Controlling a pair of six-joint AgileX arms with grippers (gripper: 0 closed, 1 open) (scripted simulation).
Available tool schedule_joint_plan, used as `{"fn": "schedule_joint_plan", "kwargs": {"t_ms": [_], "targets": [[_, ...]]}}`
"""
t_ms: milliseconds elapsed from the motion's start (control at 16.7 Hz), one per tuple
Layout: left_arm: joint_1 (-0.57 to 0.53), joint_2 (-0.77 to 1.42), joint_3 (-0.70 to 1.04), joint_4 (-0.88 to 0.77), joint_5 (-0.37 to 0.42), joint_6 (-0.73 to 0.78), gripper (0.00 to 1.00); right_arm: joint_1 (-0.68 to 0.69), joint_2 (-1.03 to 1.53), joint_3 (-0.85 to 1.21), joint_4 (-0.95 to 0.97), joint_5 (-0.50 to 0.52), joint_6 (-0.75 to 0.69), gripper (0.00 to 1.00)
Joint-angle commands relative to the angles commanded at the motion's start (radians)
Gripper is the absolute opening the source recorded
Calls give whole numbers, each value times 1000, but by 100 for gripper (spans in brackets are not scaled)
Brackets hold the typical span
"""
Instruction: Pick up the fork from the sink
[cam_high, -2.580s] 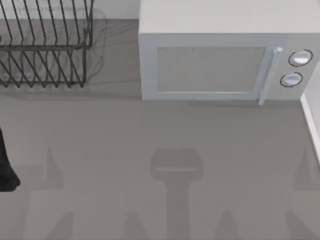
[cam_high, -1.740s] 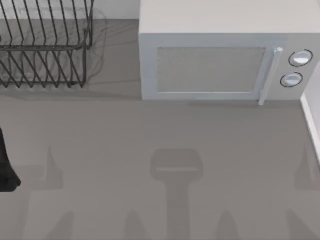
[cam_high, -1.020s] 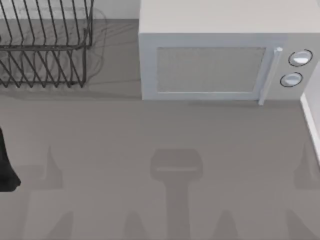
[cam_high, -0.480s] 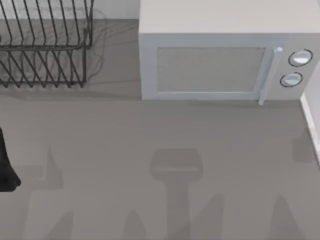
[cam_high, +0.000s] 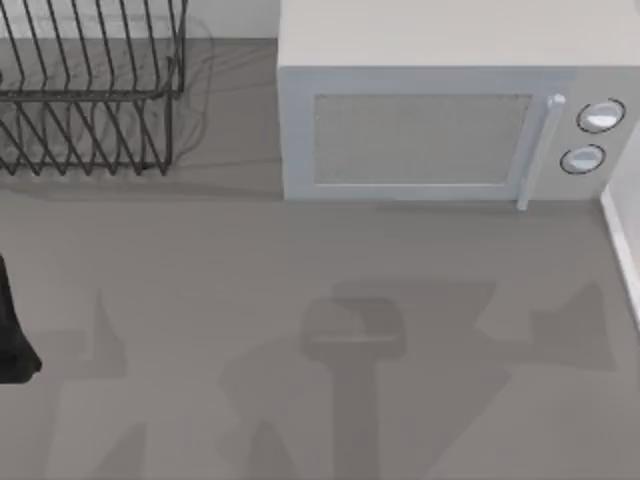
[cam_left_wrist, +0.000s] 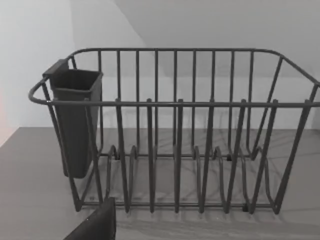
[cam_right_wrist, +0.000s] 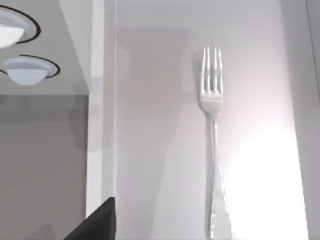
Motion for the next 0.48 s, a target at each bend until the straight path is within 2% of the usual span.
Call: {"fn": "schedule_joint_plan", "kwargs": {"t_ms": [480], "targets": [[0,0,0,0,0,0,100,-72,710,606,-366,1,-68,100]]}}
